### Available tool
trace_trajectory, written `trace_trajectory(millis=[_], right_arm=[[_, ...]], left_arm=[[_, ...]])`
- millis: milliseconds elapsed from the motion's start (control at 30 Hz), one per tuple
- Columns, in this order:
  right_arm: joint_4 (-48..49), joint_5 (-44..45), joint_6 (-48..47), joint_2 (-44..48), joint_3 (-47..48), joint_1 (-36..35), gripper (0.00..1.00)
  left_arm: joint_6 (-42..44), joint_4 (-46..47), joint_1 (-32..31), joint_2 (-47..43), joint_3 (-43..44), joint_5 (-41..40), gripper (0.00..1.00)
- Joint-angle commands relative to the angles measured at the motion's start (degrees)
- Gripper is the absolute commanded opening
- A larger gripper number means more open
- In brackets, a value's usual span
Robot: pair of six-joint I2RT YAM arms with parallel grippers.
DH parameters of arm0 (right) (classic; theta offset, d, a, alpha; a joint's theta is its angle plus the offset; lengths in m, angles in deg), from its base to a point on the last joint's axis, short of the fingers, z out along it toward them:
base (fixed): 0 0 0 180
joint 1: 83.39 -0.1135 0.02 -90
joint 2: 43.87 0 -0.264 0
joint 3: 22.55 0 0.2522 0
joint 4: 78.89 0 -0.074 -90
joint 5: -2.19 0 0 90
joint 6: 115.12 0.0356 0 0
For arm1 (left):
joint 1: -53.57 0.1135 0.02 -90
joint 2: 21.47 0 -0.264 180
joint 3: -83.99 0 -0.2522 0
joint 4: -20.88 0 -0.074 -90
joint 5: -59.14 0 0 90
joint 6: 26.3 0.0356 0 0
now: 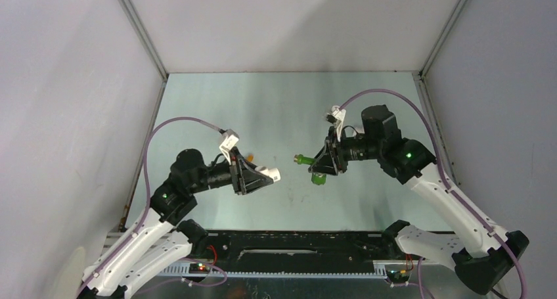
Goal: Install the water faucets
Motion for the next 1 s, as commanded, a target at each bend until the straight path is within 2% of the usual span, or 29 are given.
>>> trace_trajectory(millis=[0,167,733,967], right_arm=[[-6.29,-13.57,-2.13,-0.11,4.85,-2.33,0.0],[-5.05,-16.1,1.05,-0.67,8.19,-6.05,0.0],[3.34,-15.32,9.35,-1.17,8.43,-7.7,0.0],[3.66,-15.19,9.82,-2.43,8.37,-8.61,0.0]], left_arm=[[2.24,9.77,-0.21,-1.91,2.62,11.16,0.0],[-0.34,15.31,-0.16,-2.77,2.44,14.94,0.0],[-5.21,18.86,-0.29,-0.67,2.51,16.51,0.0],[-5.74,21.3,-0.33,-0.97,2.27,17.0,0.0]])
